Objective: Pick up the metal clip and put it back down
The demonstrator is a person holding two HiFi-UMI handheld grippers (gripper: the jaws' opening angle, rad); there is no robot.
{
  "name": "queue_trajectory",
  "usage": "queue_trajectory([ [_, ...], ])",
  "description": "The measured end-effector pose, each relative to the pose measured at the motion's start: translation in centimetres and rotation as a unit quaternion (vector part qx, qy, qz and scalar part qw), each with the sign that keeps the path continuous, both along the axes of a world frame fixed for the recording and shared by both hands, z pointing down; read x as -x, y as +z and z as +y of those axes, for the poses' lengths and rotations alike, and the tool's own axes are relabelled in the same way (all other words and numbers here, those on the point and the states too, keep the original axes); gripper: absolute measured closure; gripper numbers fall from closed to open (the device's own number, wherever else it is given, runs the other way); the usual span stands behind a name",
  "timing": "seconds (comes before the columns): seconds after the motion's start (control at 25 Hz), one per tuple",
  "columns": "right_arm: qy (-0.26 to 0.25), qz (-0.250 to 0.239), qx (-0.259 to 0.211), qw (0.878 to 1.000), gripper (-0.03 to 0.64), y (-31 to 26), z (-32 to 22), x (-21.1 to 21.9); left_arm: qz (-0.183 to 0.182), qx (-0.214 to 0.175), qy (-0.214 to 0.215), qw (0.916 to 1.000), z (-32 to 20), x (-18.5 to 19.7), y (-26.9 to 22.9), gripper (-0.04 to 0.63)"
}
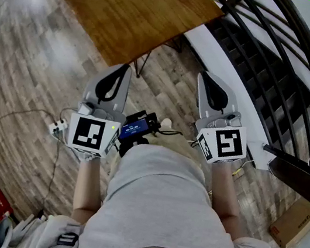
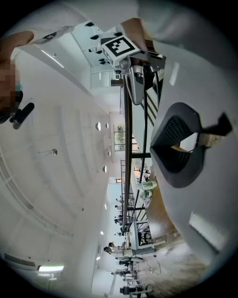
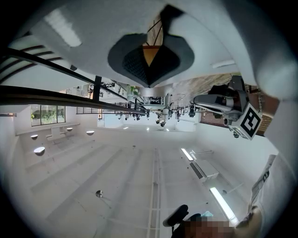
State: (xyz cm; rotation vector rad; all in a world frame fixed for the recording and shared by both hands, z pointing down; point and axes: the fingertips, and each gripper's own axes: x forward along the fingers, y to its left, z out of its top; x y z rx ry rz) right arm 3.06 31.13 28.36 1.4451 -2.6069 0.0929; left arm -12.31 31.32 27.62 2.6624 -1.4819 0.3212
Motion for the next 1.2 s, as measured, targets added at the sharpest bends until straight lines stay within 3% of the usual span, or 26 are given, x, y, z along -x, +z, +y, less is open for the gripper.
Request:
queue_trajectory([
  [0.36,-0.007,0.0,0.0,1.0,0.617,-0.1,-0.3,0.3,-0.002,-0.001,-0.003,1.0,-0.2,0.1,-0.2,0.583],
  [0.6,-0.004,-0.037,0.006,0.999,0.615,-0.4,-0.6,0.1,-0.004,0.0,-0.011,0.9999,-0.2,0.3,0.1,0.595],
  [0.68,-0.003,-0.041,0.005,0.999,0.615,-0.5,-0.6,0.0,-0.005,0.004,-0.011,0.9999,-0.2,0.2,0.5,0.519],
  [0.88,-0.006,-0.049,0.006,0.999,0.532,-0.5,-0.6,-0.6,-0.007,0.004,-0.01,0.9999,-0.1,-0.6,0.6,0.5],
  [1.2,-0.011,-0.053,0.013,0.998,0.514,0.2,-0.6,-2.2,-0.005,0.0,-0.017,0.9998,0.2,-2.1,0.4,0.503],
])
